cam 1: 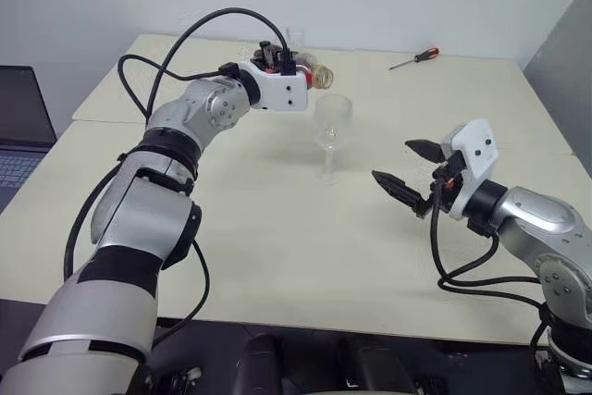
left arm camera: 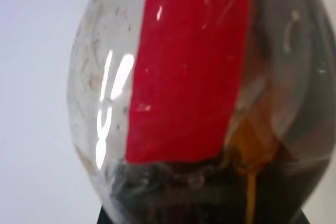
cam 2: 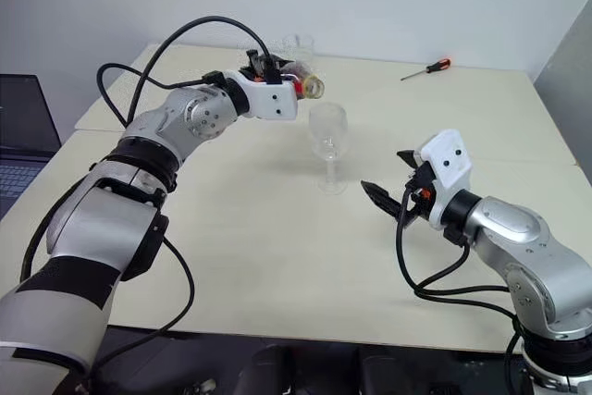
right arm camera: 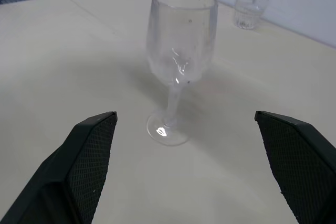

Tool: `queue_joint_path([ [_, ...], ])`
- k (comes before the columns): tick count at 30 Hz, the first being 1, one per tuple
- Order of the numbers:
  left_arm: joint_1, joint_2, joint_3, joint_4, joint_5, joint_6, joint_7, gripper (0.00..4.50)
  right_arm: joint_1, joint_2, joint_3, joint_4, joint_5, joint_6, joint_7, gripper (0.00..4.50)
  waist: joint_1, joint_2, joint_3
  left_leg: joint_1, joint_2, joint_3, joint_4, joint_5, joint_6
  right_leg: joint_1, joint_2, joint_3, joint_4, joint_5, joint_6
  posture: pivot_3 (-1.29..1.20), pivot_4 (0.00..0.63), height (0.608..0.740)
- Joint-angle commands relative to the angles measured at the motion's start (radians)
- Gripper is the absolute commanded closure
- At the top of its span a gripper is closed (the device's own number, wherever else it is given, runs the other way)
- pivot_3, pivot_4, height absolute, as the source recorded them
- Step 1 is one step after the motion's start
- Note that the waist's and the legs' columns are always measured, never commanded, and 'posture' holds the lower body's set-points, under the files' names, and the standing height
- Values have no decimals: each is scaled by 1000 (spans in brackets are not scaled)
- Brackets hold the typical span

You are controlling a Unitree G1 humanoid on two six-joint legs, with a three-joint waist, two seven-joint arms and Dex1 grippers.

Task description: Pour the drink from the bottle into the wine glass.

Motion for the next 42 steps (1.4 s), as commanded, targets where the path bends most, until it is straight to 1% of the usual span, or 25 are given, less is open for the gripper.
queue_joint_path([
  [1,-58,6,-7,-10,15,-10,44,3547,-31,2,-38,-53,29,-8,-18,0,0,0,0,0,0,0,0,0,0,0,0,0,0,0,0,0,150,740],
  [9,-86,-3,-48,8,62,1,93,3548,-15,-8,-66,-75,78,-8,-30,0,7,0,0,0,0,0,1,0,0,0,-1,0,0,0,0,0,150,740],
  [20,-122,-12,-97,23,121,29,167,3600,6,-42,-78,-80,105,-6,-31,0,7,0,0,0,0,0,1,0,0,0,-1,0,0,0,0,0,150,740],
  [42,-140,-16,-113,32,130,37,171,3601,52,-77,-108,-79,121,-17,-43,0,8,0,0,0,-1,0,2,0,0,1,-1,0,2,0,0,0,150,740],
])
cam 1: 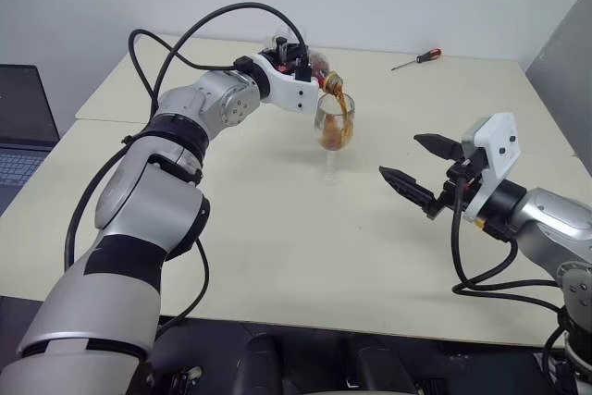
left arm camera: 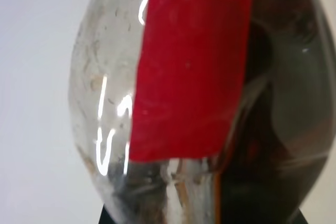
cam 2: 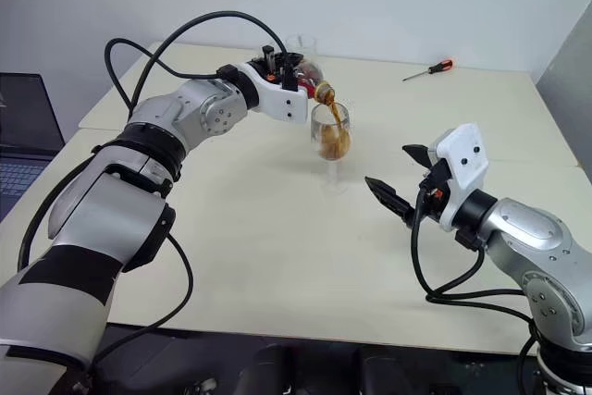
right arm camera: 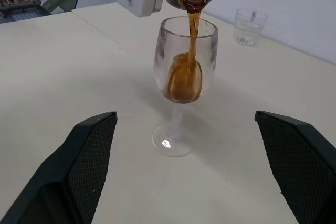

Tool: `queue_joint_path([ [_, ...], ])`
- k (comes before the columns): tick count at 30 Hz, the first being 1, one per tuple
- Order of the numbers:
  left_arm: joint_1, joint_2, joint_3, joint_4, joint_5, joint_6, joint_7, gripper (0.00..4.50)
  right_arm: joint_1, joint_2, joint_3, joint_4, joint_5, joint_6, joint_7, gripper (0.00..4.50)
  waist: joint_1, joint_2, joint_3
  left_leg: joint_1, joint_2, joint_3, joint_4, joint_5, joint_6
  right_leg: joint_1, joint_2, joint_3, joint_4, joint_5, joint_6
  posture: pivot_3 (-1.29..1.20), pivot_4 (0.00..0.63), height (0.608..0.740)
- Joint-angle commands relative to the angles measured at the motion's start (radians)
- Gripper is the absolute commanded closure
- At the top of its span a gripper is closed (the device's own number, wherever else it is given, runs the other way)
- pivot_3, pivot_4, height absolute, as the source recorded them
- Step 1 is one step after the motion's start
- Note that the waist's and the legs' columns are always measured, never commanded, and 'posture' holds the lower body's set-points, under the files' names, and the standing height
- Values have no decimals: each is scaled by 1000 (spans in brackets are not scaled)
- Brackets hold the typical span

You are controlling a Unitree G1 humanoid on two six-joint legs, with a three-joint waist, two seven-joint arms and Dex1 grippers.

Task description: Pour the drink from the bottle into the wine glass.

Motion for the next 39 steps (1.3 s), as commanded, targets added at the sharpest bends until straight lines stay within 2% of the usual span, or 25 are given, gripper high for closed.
queue_joint_path([
  [1,-54,12,2,-17,2,6,19,3601,-3,-13,-32,-29,7,-19,-7,0,0,0,0,0,0,0,0,0,0,0,0,0,0,0,0,0,150,740],
  [31,-50,29,9,-11,19,12,16,3656,-12,-11,-6,-11,-7,-43,6,0,0,0,0,4,0,0,1,0,0,0,0,1,8,0,0,0,150,740],
  [39,-12,5,153,-9,-166,0,-131,3656,-21,-11,5,-6,-7,-47,9,0,0,0,0,4,0,1,1,0,0,0,0,1,8,0,0,0,150,740],
])
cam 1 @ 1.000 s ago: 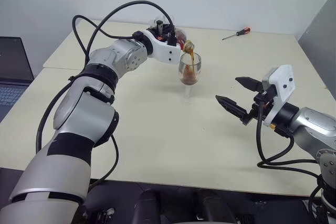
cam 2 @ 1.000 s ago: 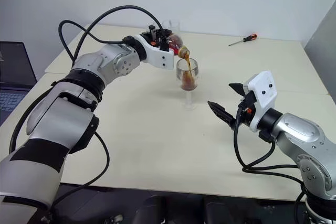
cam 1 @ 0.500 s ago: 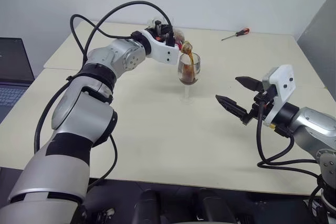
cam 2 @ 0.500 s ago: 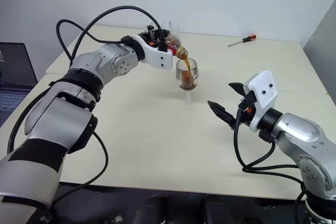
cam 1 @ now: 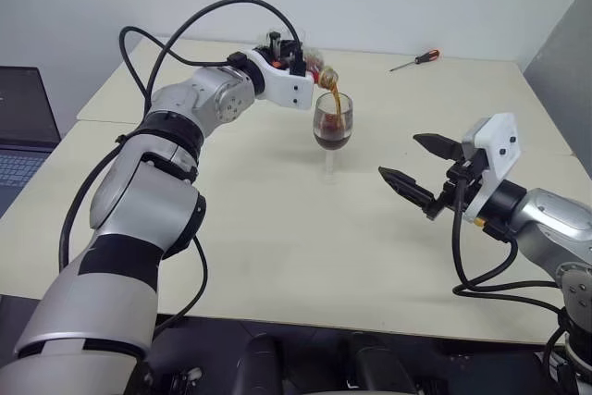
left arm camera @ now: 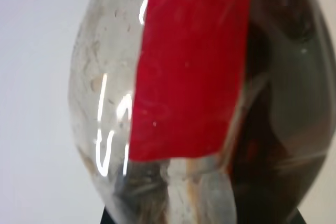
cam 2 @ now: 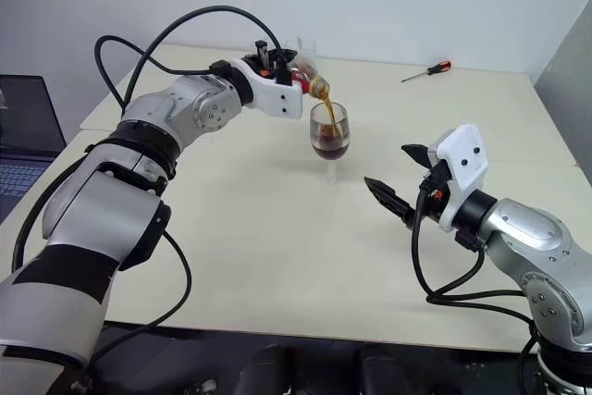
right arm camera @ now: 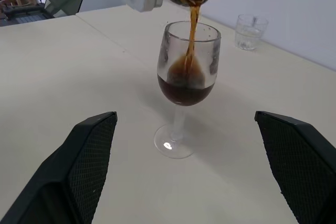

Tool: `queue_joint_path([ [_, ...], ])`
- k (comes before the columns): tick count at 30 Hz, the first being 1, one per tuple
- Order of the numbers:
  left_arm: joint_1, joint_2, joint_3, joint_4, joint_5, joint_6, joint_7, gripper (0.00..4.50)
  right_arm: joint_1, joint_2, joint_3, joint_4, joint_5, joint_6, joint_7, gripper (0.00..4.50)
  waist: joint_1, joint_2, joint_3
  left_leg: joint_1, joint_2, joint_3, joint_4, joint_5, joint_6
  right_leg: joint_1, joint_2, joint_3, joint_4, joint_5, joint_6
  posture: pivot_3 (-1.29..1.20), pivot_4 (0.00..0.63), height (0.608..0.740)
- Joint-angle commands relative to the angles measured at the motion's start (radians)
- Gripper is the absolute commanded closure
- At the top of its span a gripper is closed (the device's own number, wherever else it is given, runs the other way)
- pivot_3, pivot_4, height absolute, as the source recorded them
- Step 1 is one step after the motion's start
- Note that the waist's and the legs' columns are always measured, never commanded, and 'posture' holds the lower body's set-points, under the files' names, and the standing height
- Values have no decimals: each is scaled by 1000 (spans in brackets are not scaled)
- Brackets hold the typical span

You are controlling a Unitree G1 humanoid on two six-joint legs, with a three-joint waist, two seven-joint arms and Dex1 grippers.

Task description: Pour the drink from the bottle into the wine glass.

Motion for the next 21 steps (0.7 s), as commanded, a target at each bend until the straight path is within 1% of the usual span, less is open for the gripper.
queue_joint_path([
  [1,2,-11,109,-11,-138,8,-102,3656,-21,-8,-2,-8,-5,-23,0,0,0,0,0,0,0,0,0,0,0,0,0,0,0,0,0,0,150,740],
  [6,51,-45,312,-17,-382,105,-320,3690,-30,-4,10,-6,-1,-21,-1,0,-2,0,0,1,0,0,1,0,0,0,0,0,2,0,0,0,150,740],
  [8,75,-48,373,-21,-452,162,-373,3702,-43,-1,16,-6,4,-20,-1,0,-4,0,0,1,0,0,1,0,0,0,0,0,2,0,0,0,150,740],
  [11,129,-49,485,-26,-572,283,-436,3703,-99,19,33,0,13,-21,-15,0,-14,0,0,1,0,0,1,0,0,0,0,0,3,0,0,0,150,740],
  [14,189,-43,586,-41,-672,393,-433,3703,-186,108,73,37,-38,-53,-97,0,-28,0,0,2,1,-1,2,0,0,0,1,0,5,0,0,0,150,740],
  [18,272,-43,653,-81,-743,487,-415,3706,-256,138,130,40,-31,-29,-87,0,-24,0,0,2,2,-1,2,0,0,0,1,-1,6,-1,-1,0,150,740],
  [21,333,-49,661,-122,-754,522,-395,3706,-294,154,170,49,-28,-25,-74,0,-23,0,0,2,1,0,2,0,-1,0,1,0,5,-1,-1,0,150,740],
])
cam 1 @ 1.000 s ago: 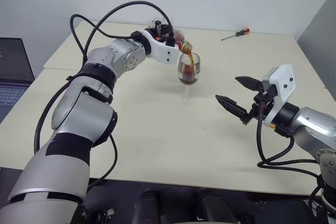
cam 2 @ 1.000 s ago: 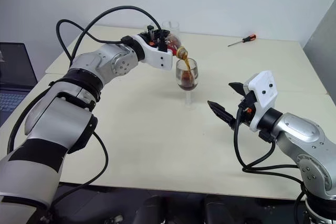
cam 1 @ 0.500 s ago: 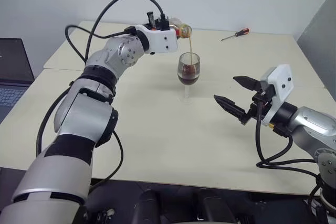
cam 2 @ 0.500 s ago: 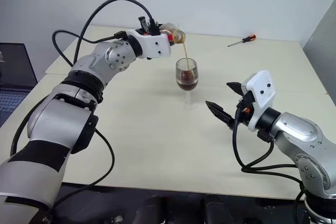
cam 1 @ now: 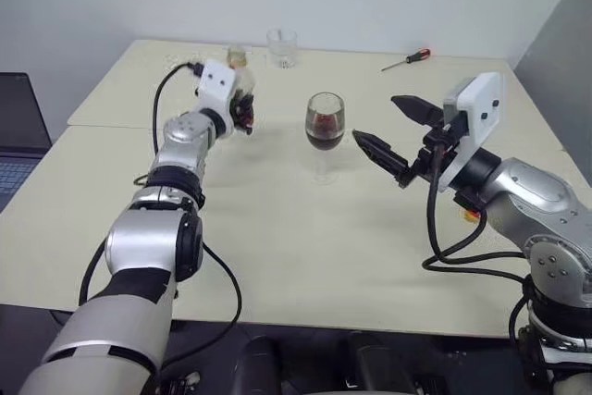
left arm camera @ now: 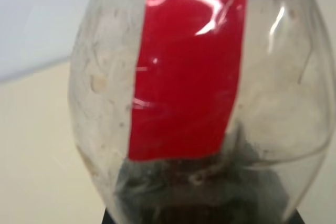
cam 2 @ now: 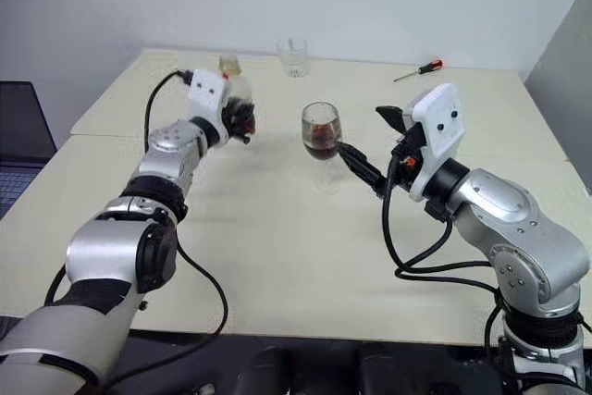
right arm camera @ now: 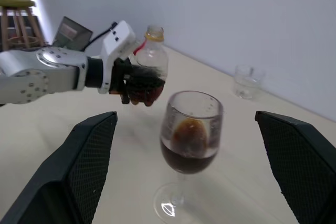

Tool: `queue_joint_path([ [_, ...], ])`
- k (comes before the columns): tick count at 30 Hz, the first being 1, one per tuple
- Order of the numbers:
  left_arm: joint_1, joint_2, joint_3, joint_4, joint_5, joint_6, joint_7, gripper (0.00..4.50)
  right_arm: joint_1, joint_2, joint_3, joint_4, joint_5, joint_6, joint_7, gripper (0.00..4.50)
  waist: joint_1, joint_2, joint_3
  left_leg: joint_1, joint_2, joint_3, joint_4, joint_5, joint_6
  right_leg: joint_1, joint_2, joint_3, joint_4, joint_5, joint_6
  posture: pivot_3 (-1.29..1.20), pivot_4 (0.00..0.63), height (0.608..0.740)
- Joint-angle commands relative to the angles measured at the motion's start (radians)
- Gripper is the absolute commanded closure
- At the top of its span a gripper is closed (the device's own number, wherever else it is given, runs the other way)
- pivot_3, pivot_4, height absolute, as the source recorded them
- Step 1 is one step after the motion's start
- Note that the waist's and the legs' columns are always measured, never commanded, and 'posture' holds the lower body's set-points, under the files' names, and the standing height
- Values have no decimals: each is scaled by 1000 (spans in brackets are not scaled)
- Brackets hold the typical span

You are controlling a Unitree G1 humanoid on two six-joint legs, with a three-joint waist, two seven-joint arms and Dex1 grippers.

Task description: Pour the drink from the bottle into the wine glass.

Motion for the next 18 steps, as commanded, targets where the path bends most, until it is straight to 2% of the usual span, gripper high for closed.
queue_joint_path([
  [1,29,-2,30,-89,-41,33,29,3706,-35,8,28,-15,7,-6,19,0,1,0,0,0,0,0,0,0,0,0,0,0,0,0,0,0,150,740],
  [9,149,-9,61,-159,-82,93,98,3706,-41,8,67,-1,8,-7,65,0,3,-1,-1,0,0,0,1,0,0,0,0,0,0,0,0,0,150,740],
  [18,240,-7,63,-280,-113,150,77,681,-51,5,79,16,-8,-14,91,0,2,-1,-1,0,0,0,0,0,0,0,0,-1,0,0,0,0,150,740],
])
